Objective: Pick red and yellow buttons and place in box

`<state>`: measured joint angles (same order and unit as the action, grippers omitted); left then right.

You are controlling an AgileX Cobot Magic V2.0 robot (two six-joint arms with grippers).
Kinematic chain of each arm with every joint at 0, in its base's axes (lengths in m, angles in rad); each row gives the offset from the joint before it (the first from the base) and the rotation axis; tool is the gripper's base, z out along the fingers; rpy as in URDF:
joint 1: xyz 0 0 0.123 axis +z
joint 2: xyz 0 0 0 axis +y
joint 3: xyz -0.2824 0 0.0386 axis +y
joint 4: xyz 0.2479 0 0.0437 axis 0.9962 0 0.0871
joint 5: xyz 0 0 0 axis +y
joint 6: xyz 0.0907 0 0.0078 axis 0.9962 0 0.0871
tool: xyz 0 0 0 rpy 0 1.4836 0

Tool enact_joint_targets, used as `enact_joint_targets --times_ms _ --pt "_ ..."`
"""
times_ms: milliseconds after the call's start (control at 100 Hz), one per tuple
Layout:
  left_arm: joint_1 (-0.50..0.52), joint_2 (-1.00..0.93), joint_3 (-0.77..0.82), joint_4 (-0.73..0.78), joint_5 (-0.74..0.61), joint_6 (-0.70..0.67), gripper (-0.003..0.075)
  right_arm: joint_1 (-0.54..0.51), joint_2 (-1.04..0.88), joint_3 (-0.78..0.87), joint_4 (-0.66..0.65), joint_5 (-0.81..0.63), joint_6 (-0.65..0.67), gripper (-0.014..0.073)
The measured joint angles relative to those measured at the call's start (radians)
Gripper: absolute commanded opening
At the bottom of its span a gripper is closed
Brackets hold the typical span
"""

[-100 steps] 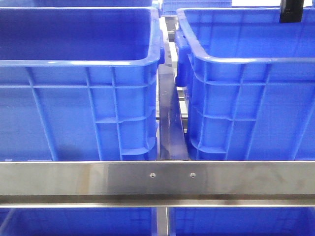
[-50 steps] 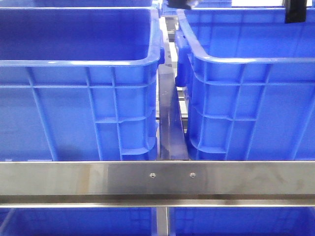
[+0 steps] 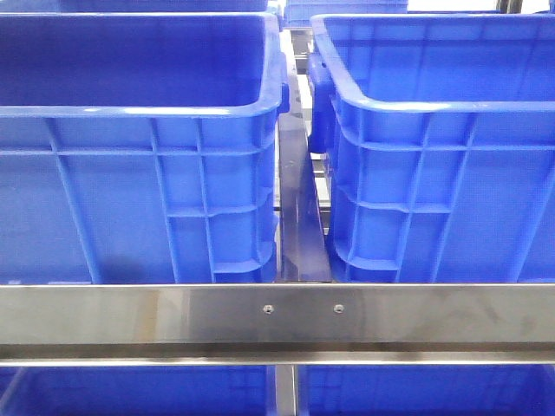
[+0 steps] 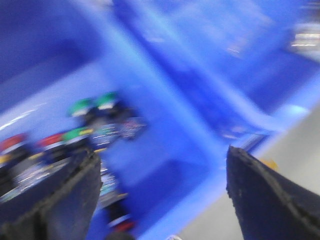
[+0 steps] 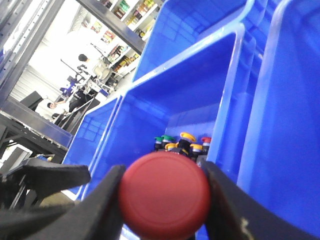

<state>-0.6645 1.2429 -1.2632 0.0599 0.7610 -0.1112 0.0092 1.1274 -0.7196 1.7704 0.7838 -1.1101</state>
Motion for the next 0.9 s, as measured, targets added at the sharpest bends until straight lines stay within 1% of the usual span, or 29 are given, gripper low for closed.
enact_joint_targets --times_ms 280,490,750,820,900 --pt "0.249 -0.222 0.177 0.002 -0.048 -0.031 0.0496 -0.002 -0.004 0.000 0.000 -0.001 0.000 0.0150" --pt "0.362 -0.412 0.330 0.002 -0.104 -0.031 0.0495 -0.002 -0.004 0.000 0.000 -0.006 -0.001 0.0150" --pt "0.470 -0.632 0.487 0.002 -0.146 -0.032 0.0490 -0.002 -0.004 0.000 0.000 -0.014 -0.008 0.0150" --pt "0.486 -0.667 0.515 0.002 -0.146 -0.032 0.0451 -0.002 -0.004 0.000 0.000 -0.014 -0.016 0.0150" --pt "0.494 -0.693 0.537 0.002 -0.146 -0.032 0.0350 -0.002 -0.004 0.000 0.000 -0.021 -0.031 0.0150"
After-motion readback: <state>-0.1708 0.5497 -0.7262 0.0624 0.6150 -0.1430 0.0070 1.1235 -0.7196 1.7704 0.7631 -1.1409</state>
